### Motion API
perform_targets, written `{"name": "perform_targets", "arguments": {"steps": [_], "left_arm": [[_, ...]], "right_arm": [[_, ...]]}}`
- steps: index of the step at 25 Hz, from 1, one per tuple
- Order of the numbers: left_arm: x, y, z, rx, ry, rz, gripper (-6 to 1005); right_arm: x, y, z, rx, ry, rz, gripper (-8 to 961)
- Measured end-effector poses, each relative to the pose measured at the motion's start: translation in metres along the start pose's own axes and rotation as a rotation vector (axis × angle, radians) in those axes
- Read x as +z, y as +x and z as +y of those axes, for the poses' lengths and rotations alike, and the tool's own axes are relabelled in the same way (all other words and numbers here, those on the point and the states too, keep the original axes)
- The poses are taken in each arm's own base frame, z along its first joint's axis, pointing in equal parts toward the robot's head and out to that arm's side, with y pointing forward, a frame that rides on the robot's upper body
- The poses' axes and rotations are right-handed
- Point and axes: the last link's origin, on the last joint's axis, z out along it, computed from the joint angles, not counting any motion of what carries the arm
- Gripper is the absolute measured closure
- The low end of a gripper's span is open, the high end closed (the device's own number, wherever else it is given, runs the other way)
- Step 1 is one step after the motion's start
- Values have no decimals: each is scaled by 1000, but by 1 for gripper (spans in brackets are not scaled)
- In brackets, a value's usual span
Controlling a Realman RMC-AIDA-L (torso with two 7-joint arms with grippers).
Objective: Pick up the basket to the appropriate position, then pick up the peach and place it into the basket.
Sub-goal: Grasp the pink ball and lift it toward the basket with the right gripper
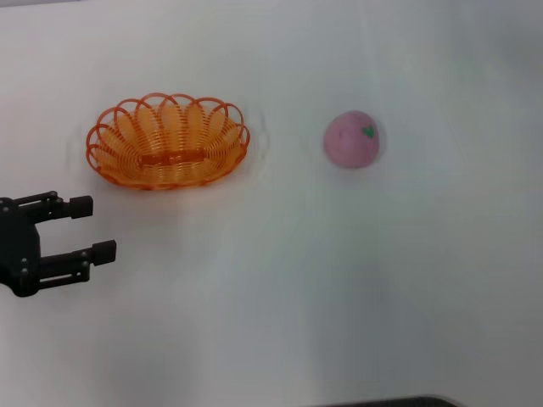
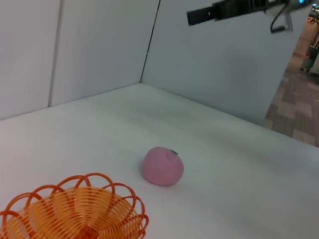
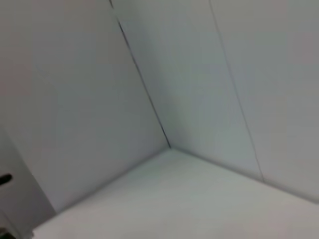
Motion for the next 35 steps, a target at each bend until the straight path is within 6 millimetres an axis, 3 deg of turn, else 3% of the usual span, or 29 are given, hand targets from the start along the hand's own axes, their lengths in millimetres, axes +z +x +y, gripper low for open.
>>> {"name": "perform_targets", "arguments": {"steps": [4, 8, 15, 24, 35], "left_arm": [[0, 1, 0, 2, -3, 0, 263], [1, 3, 0, 7, -15, 1, 263], [3, 5, 1, 8, -25, 2, 263], [5, 7, 0, 6, -35, -4, 264], [7, 8, -1, -2, -36, -2, 265]], "right_arm": [[3, -21, 6, 6, 58, 110, 270], [17, -24, 8, -3, 111, 272, 271], [53, 5, -2, -25, 190, 538, 273], [92, 52, -25, -42, 268, 687, 275], [113, 72, -29, -95, 287, 739, 278]]}}
